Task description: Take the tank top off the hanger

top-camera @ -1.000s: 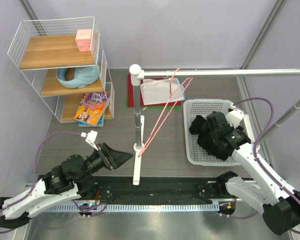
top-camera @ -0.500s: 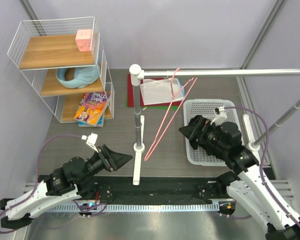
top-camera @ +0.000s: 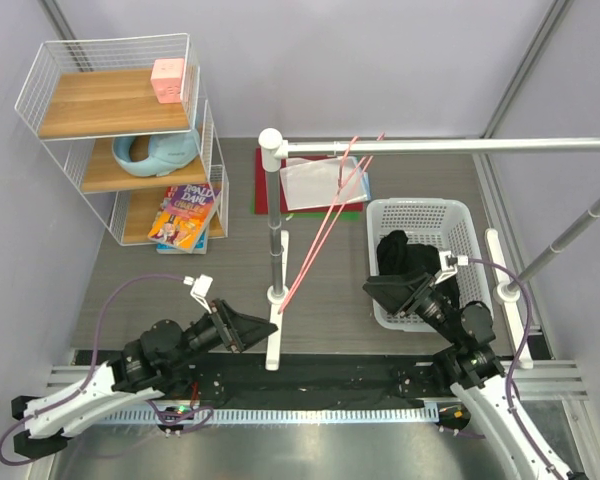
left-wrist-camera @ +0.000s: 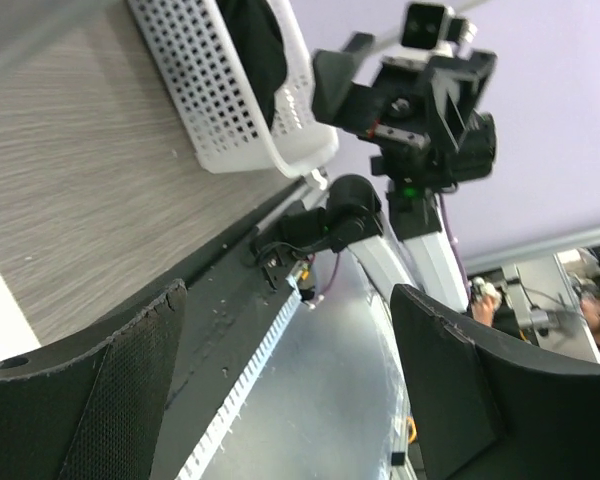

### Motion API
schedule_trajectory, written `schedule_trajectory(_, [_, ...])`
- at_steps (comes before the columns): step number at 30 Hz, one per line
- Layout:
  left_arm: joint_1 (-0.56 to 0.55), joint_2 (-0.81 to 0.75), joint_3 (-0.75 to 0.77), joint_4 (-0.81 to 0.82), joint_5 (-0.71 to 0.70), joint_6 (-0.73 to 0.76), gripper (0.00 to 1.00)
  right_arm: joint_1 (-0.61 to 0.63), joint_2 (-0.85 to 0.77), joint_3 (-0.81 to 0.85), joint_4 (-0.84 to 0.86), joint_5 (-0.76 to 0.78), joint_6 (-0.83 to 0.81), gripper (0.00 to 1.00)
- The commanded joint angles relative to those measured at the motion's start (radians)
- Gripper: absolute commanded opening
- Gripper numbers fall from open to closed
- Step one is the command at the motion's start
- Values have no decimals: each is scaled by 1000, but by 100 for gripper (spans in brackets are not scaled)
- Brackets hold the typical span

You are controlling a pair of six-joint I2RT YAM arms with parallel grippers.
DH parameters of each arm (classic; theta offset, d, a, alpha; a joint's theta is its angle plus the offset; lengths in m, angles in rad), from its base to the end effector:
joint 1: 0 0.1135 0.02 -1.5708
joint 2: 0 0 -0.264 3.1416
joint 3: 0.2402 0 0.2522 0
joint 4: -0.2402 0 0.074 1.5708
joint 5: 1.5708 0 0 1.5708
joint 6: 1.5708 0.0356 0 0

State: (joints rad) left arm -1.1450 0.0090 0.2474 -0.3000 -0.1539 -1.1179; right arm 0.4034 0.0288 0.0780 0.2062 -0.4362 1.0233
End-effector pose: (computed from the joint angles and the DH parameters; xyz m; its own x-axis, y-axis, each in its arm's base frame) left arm 0.0417 -0.0787 0.2253 -0.7635 -0.4678 -0.4452 0.3433 0.2900 -0.8933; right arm 0.0867 0.0533 0.2199 -0.5039 0.6264 -0.5948 -0.5793 0.2657 0.7706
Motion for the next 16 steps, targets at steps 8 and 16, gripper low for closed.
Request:
schedule_trajectory(8, [1,-53,-232,556,231,-6,84,-1,-9,-188,116,71,162,100])
schedule_trajectory(16, [1,-52,-327,685,286,-20,86,0,-24,-199,73,64,130,100])
